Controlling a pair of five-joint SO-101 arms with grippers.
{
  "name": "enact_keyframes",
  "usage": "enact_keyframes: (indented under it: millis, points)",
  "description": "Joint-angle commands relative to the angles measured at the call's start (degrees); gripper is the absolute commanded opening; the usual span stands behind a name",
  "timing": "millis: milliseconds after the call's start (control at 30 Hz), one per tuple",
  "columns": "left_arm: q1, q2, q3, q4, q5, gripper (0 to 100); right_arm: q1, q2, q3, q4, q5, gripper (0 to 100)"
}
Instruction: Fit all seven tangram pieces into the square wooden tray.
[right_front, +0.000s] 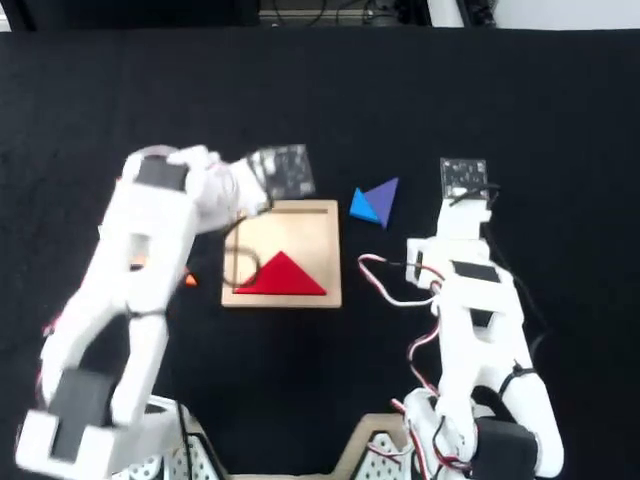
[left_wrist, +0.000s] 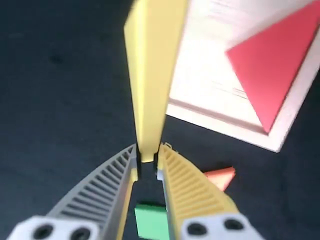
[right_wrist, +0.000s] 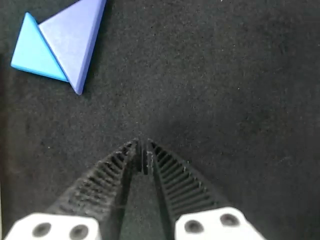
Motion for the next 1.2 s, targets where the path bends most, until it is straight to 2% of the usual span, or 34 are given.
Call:
enact_keyframes:
  millis: [0, 67, 300, 533, 900, 1167]
  points:
    - [0.0, -10.7, 18.9, -19.4, -0.7, 3, 0.0, -1.6, -3.2, -2.3, -0.4, 3.4]
    - [0.0, -11.0, 22.7, -22.4, -4.0, 3, 0.0, -1.6, -2.7, -2.8, -0.4, 3.4]
    - [3.0, -7.3, 25.4, -24.0, -9.8, 3, -2.5, -1.5, -2.2, -3.7, -0.3, 3.4]
    - [4.1, -1.3, 32.0, -37.2, -14.6, 3, -2.2, -1.5, -2.2, -3.8, -0.3, 3.5]
    - [3.5, -0.3, 39.3, -51.7, -14.5, 3, -2.4, -1.5, -2.2, -3.8, -0.3, 3.5]
    - [1.3, -0.4, 41.5, -52.7, -14.4, 3, -2.4, -1.5, -2.2, -3.8, -0.3, 3.5]
